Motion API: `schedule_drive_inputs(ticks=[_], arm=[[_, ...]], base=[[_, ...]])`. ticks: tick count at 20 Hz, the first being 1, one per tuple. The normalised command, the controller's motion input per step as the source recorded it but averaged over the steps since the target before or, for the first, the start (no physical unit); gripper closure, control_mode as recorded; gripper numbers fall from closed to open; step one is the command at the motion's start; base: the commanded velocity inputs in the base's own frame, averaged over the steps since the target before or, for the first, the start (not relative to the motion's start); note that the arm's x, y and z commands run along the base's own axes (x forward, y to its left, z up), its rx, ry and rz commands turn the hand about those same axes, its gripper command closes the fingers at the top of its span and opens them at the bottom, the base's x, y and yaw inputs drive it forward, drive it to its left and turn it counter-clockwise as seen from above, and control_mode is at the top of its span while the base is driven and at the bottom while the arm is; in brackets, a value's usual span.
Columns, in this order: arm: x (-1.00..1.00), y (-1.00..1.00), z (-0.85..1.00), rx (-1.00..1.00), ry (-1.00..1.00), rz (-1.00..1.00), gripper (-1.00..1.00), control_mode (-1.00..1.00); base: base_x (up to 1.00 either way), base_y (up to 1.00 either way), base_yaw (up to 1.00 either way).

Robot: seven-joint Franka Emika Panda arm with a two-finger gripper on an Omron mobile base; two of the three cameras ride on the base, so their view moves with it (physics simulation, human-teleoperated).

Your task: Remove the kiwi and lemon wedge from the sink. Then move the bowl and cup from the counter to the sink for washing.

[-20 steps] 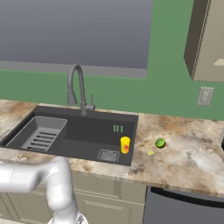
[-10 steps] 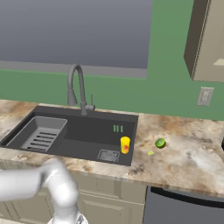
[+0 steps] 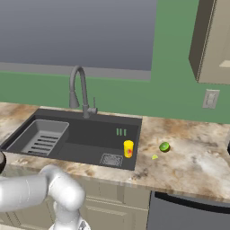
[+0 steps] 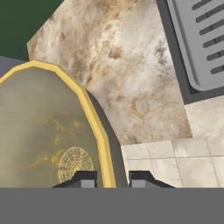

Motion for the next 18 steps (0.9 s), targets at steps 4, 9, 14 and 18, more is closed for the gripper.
schedule_drive_inputs(ticks=[4,9,14,18], arm=[[-0.2,-0.38,0.35,0.0,0.0,-0.08,1.0,-1.0],[-0.18,-0.43,0.29,0.0,0.0,-0.09,1.0,-1.0],[-0.16,-0.49,0.2,0.0,0.01,-0.11,1.0,-1.0],[-0.12,-0.48,0.14,0.0,0.02,-0.12,1.0,-1.0]], base=[[0.0,0.0,0.0],[0.0,0.0,0.0],[0.0,0.0,0.0],[0.0,0.0,0.0]])
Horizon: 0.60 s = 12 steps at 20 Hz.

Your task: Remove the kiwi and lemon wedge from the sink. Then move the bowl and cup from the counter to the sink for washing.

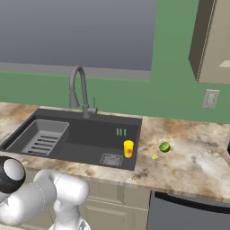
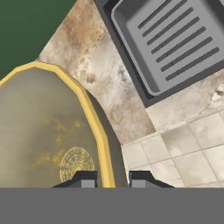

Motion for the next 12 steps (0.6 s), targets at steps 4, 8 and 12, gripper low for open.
schedule_drive_inputs(ticks=[4,8,12], arm=[[-0.1,-0.47,0.06,0.0,0.01,-0.13,1.0,-1.0],[-0.12,-0.46,0.02,0.0,0.0,-0.15,1.0,-1.0],[-0.14,-0.41,0.02,-0.02,0.0,-0.16,1.0,-1.0]], base=[[0.0,0.0,0.0],[0.0,0.0,0.0],[0.0,0.0,0.0]])
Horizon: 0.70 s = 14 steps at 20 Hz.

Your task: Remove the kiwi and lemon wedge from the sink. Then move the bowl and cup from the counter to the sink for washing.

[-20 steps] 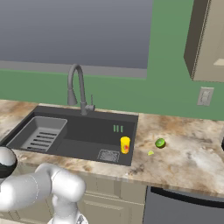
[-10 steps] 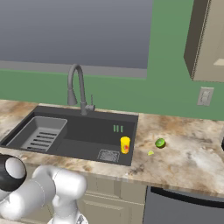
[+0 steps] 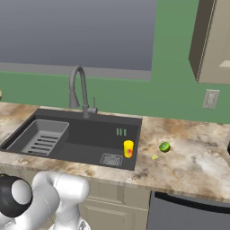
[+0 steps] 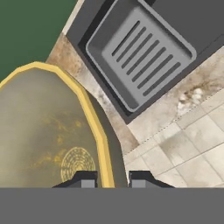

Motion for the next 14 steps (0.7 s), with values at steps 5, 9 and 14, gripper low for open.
schedule_drive_inputs(ticks=[5,9,14], arm=[[-0.17,-0.43,0.0,-0.04,0.0,-0.06,1.0,-1.0],[-0.16,-0.45,0.0,-0.03,0.0,0.0,1.0,-1.0],[-0.11,-0.47,0.0,-0.03,0.0,0.0,1.0,-1.0]], base=[[0.0,0.0,0.0],[0.0,0.0,0.0],[0.0,0.0,0.0]])
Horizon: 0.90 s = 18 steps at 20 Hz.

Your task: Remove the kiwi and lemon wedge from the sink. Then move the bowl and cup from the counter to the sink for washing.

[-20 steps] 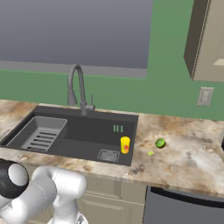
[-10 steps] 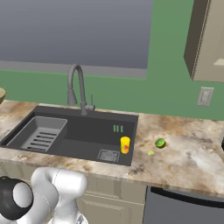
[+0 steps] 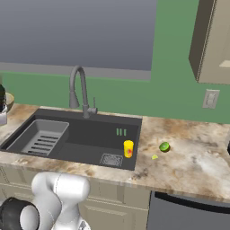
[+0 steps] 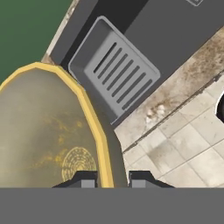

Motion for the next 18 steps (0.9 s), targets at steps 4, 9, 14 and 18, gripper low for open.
schedule_drive_inputs(ticks=[4,9,14,18], arm=[[-0.13,-0.48,0.0,-0.01,0.0,0.0,1.0,-1.0],[-0.18,-0.45,-0.02,0.0,0.04,0.0,1.0,-1.0],[-0.2,-0.49,-0.06,0.0,0.07,0.0,1.0,-1.0],[-0.17,-0.49,-0.05,0.0,0.1,0.0,1.0,-1.0]], base=[[0.0,0.0,0.0],[0.0,0.0,0.0],[0.0,0.0,0.0],[0.0,0.0,0.0]])
